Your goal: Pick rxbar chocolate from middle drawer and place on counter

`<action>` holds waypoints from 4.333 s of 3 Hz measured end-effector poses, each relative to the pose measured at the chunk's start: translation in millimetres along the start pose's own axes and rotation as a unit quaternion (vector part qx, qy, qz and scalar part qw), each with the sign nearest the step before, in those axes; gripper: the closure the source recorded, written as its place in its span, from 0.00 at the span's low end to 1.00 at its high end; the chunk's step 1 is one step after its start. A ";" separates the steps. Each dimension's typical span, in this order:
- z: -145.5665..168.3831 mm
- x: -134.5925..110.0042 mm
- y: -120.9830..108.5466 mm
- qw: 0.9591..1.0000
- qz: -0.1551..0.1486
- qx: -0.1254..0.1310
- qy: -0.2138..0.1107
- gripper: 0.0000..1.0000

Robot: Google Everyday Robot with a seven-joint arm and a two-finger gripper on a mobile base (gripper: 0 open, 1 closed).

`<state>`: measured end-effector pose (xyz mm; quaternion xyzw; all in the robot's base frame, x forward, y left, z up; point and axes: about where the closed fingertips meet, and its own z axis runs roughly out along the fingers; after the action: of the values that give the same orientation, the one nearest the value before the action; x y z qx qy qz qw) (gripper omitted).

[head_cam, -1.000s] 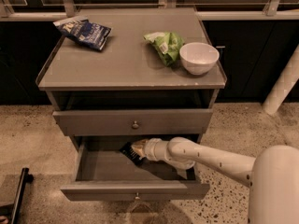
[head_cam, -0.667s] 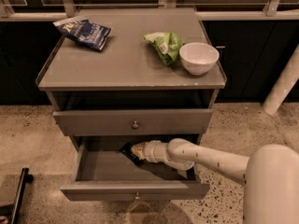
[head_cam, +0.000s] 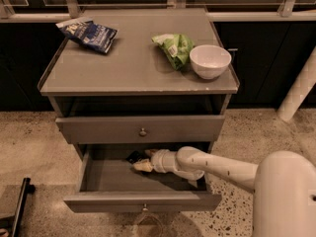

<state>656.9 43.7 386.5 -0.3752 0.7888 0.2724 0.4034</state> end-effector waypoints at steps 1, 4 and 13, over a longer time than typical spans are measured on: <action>0.0 0.0 0.0 1.000 0.000 0.000 0.000 0.00; 15.1 21.1 0.3 1.000 0.012 0.017 0.020 0.00; -119.5 6.5 13.6 0.965 0.152 -0.185 -0.103 1.00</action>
Offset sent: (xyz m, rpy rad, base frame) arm -0.0012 0.0008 -0.0043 -0.0331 -0.0050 -0.0261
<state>591.7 -38.5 445.6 -0.2889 0.7263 0.5092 0.3600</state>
